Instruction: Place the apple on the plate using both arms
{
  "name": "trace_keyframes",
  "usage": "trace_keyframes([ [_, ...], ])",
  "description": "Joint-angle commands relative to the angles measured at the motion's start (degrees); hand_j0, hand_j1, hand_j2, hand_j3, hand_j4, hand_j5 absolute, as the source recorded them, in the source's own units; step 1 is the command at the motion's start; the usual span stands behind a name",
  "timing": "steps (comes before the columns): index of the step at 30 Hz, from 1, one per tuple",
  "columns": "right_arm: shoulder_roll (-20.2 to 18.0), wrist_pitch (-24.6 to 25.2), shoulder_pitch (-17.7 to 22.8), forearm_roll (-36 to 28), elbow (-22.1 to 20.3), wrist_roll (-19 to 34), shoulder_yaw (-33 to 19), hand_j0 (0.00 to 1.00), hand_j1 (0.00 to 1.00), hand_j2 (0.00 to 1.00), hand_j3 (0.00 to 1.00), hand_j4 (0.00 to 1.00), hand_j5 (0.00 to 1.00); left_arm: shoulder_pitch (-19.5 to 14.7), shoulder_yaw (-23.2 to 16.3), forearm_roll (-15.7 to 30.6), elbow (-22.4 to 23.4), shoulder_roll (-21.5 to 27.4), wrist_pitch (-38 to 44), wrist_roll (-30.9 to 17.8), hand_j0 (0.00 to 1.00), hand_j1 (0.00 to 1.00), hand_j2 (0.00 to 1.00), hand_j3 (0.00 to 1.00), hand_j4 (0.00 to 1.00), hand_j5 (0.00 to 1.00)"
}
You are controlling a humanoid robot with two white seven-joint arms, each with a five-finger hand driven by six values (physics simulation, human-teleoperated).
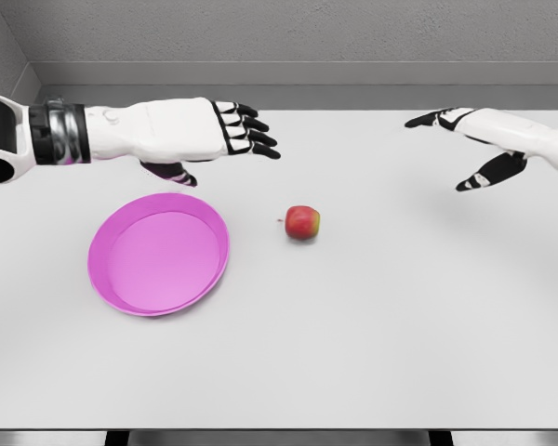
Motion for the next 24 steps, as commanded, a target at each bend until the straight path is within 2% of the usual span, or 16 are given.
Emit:
trace_keyframes([
  [1, -0.3, 0.1, 0.0, -0.4, 0.3, 0.0, -1.0, 1.0, 1.0, 1.0, 1.0, 1.0, 1.0, 0.0, -3.8, 0.1, 0.1, -4.0, 0.1, -0.1, 1.0, 1.0, 1.0, 1.0, 1.0, 1.0],
  [5, -0.3, 0.1, 0.2, -0.4, 0.1, 0.0, -1.0, 1.0, 1.0, 1.0, 1.0, 1.0, 1.0, -0.1, -5.6, -0.6, 0.2, -5.4, 0.1, -0.1, 1.0, 1.0, 1.0, 1.0, 1.0, 1.0],
  [17, 0.0, 0.1, 0.3, -0.4, -0.1, 0.0, -1.0, 1.0, 1.0, 1.0, 1.0, 1.0, 1.0, -0.3, -5.6, -0.9, 0.9, -5.5, 0.1, 0.0, 1.0, 1.0, 1.0, 1.0, 1.0, 1.0],
  [18, 0.0, 0.1, 0.3, -0.4, -0.1, 0.0, -1.0, 1.0, 1.0, 1.0, 1.0, 1.0, 1.0, -0.4, -5.6, -1.0, 1.9, -6.6, 0.1, 0.0, 1.0, 1.0, 1.0, 1.0, 1.0, 1.0],
  [20, 0.0, 0.1, 0.3, -0.4, -0.1, 0.0, -1.0, 1.0, 1.0, 1.0, 1.0, 1.0, 1.0, -1.1, -5.6, -1.9, 8.6, -10.9, 0.1, -0.1, 1.0, 1.0, 1.0, 1.0, 1.0, 1.0],
  [22, 0.0, 0.1, 0.3, -0.4, -0.1, 0.0, -1.0, 1.0, 1.0, 1.0, 1.0, 1.0, 1.0, -1.3, -5.6, -2.1, 10.7, -11.7, 0.1, -0.1, 1.0, 1.0, 1.0, 1.0, 1.0, 1.0],
  [24, 0.0, 0.1, 0.3, -0.4, -0.1, 0.0, -1.0, 1.0, 1.0, 1.0, 1.0, 1.0, 1.0, -1.3, -5.7, -2.1, 15.8, -15.1, 0.1, 0.0, 1.0, 1.0, 1.0, 1.0, 1.0, 1.0],
])
